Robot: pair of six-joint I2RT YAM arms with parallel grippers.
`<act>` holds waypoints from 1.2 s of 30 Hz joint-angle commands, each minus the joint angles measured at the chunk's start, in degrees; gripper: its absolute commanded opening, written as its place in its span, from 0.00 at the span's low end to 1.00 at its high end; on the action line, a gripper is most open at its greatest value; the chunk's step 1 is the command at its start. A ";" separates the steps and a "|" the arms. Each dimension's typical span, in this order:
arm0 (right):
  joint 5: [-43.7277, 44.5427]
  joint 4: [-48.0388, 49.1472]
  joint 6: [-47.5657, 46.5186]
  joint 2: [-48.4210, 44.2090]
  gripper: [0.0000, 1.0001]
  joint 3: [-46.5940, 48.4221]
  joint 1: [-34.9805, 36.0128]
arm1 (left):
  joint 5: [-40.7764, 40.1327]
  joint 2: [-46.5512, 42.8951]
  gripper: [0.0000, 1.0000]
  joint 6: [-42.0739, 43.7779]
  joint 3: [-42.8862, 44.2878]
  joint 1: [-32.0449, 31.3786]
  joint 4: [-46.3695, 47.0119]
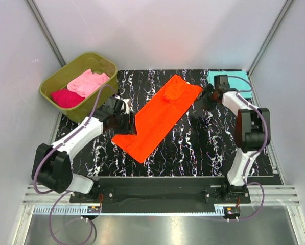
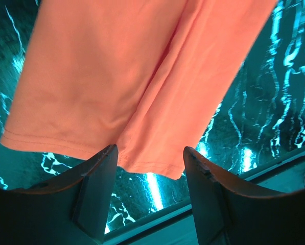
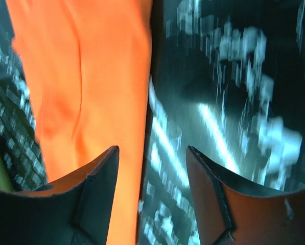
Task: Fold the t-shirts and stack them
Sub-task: Fold the tshirt
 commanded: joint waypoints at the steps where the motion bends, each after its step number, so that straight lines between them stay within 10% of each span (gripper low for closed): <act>1: -1.65 -0.61 8.75 -10.73 0.62 -7.74 3.64 | -0.81 -4.23 0.60 2.68 4.18 0.50 0.35; 19: 12.50 7.56 38.22 -20.86 0.52 -29.04 48.54 | 2.69 -11.18 0.59 1.55 1.54 5.51 2.55; 36: 12.94 8.45 42.27 -10.66 0.41 -24.73 57.79 | 8.23 -9.08 0.59 1.11 0.75 6.65 4.30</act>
